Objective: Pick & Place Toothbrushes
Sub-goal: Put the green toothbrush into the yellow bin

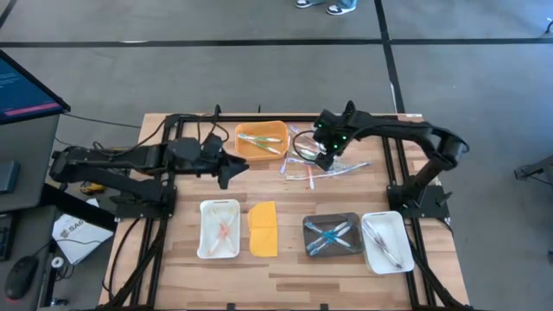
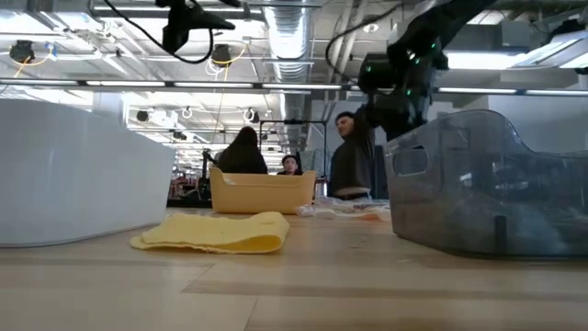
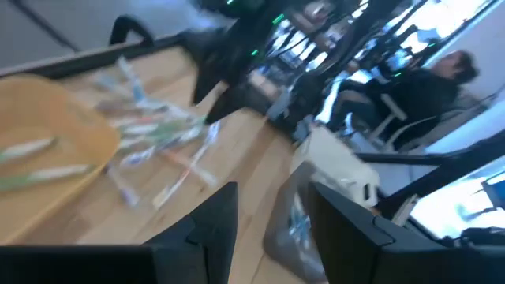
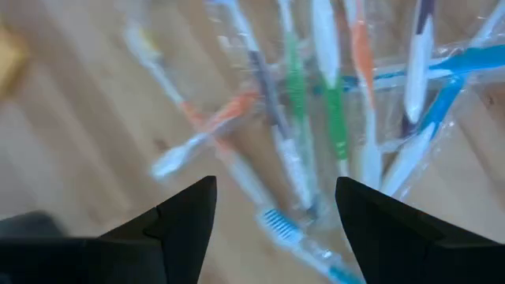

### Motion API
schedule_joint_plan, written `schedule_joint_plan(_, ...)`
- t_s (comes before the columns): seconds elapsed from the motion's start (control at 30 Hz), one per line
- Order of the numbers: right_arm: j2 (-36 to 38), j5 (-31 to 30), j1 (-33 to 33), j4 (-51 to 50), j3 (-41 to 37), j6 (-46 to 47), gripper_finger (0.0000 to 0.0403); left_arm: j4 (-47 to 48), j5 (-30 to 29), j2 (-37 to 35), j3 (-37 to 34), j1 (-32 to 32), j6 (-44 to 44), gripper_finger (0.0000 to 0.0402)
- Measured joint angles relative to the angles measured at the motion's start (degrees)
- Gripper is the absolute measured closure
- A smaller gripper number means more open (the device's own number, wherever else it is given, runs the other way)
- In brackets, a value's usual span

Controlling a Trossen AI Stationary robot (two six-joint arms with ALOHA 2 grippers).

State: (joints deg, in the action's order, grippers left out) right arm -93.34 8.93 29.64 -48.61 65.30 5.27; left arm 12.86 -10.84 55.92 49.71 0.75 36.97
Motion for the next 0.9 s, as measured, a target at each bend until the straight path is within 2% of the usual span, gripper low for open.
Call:
schedule_joint_plan(0.2,-5.0,-4.5,0.0,3.2,0.0,-4.2,0.0187,-1.5,0.9,0.0,0.0,0.1,-0.7,0.0253)
schedule_joint_plan(0.6,-5.9,-4.7,-0.4,7.6,0.0,-4.4,0.0307,-2.5,1.7,0.0,0.0,0.1,-1.1,0.0253)
schedule_joint_plan(0.9,-5.9,-4.5,-0.4,8.2,0.0,-5.7,0.0335,-2.8,1.6,0.0,0.0,0.1,-2.5,0.0253)
